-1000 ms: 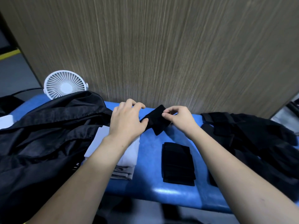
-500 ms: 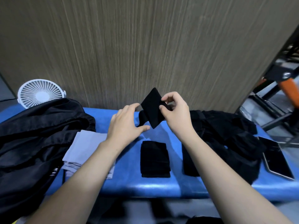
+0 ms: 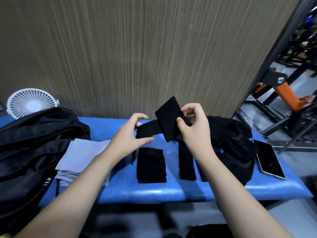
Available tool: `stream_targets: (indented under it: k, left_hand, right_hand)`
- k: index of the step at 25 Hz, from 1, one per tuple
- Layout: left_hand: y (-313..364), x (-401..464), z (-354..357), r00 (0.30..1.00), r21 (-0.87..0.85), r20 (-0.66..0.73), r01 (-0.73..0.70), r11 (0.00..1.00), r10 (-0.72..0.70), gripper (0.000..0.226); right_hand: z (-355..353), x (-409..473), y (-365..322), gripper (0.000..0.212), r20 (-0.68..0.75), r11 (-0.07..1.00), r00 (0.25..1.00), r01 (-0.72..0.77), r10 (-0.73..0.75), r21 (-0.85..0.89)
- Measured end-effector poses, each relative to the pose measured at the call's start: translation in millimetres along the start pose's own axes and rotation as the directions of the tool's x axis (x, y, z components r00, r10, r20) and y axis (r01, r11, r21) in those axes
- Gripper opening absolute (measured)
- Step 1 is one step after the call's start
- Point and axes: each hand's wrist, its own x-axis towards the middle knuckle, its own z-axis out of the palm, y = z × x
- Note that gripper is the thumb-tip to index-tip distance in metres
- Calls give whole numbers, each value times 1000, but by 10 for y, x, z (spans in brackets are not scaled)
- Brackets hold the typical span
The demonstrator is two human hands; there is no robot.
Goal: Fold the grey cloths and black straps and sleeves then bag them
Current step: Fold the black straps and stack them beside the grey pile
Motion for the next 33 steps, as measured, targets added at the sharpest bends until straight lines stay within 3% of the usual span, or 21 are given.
stream_targets:
  k: [3,9,13,16,19,21,25,29,33]
  left_hand:
    - [-4,-26,-50,995,-28,92,-46,999,48,63]
    - [-181,8,-148,984,101,163,-89,991,72,60]
    - [-233,21,-187,985,142,165,-63,988,39,57]
    - [-212,39,-175,993,108,111,-58,992,46,48]
    - [-179,39,-169,1000,74,24,4,997,-6,24]
    - [-169,19,-150,998,76,41,52,996,-55,27]
    - [-94,-38,-121,990,-172,139,27,985,-3,30]
    - [46,-102,2,970,-393,242,68,917,32,53]
    - [76,-120,51,973,-481,229,82,873,34,59]
  right_hand:
    - [-41,-65,136,32,3,992,995,-99,100,82]
    - [-58,-135,386,31,44,955,969,-248,244,159]
    - [-98,-110,496,37,81,902,936,-351,342,253]
    - [-80,-117,508,37,231,780,882,-470,410,413]
    - [-62,-168,464,33,323,748,849,-524,419,406]
    - [-48,-191,449,30,317,741,841,-537,438,402]
    - [0,-239,408,30,295,753,855,-517,428,407]
    - [156,-319,395,24,281,841,887,-445,367,306]
    - [231,-383,326,23,350,865,884,-415,310,282]
